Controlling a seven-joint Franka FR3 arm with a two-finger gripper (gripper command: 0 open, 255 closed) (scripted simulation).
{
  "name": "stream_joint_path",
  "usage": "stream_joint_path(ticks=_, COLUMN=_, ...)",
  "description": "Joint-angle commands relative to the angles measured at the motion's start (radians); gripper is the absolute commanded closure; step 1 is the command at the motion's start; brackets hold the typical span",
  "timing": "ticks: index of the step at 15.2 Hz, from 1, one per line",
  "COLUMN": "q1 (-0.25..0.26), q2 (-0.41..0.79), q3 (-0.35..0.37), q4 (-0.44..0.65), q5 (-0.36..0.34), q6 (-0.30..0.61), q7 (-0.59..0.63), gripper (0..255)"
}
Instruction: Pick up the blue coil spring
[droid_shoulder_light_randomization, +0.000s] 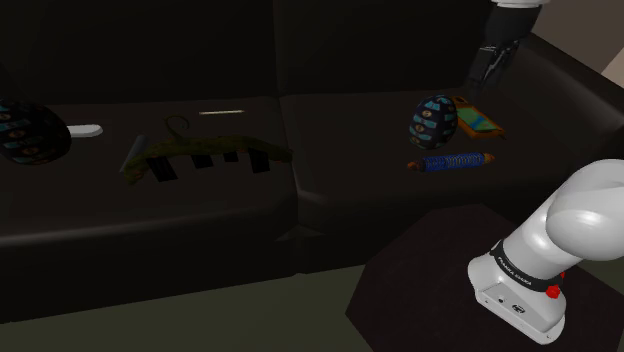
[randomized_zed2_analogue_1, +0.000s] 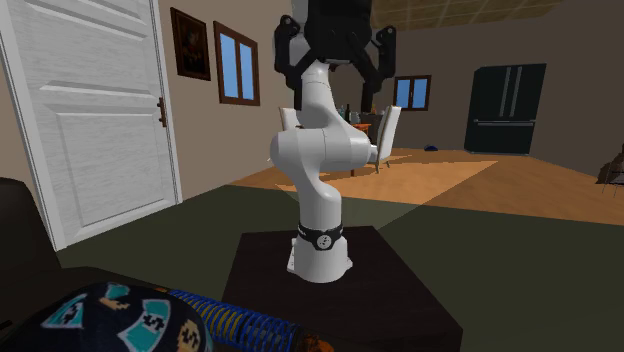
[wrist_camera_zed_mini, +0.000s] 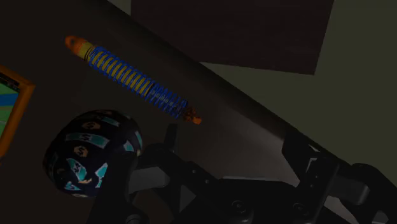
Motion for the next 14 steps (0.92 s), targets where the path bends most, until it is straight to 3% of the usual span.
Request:
stream_joint_path(ticks=1, q1=0.0, q2=0.0, q3=0.0, q4=0.0, q5=0.0, q6=0.0, q7=0.0, gripper=0)
stream_joint_path(ticks=8, q1=0.045, q2=-0.084, q3=-0.179, q4=-0.224, q5=-0.132, q6=0.166, q7=-0.365, gripper=0)
stream_joint_path(ticks=14, q1=0.072, q2=-0.059, q3=-0.367, q4=-0.345, q5=-0.269, q6=0.339, q7=-0.677, gripper=0)
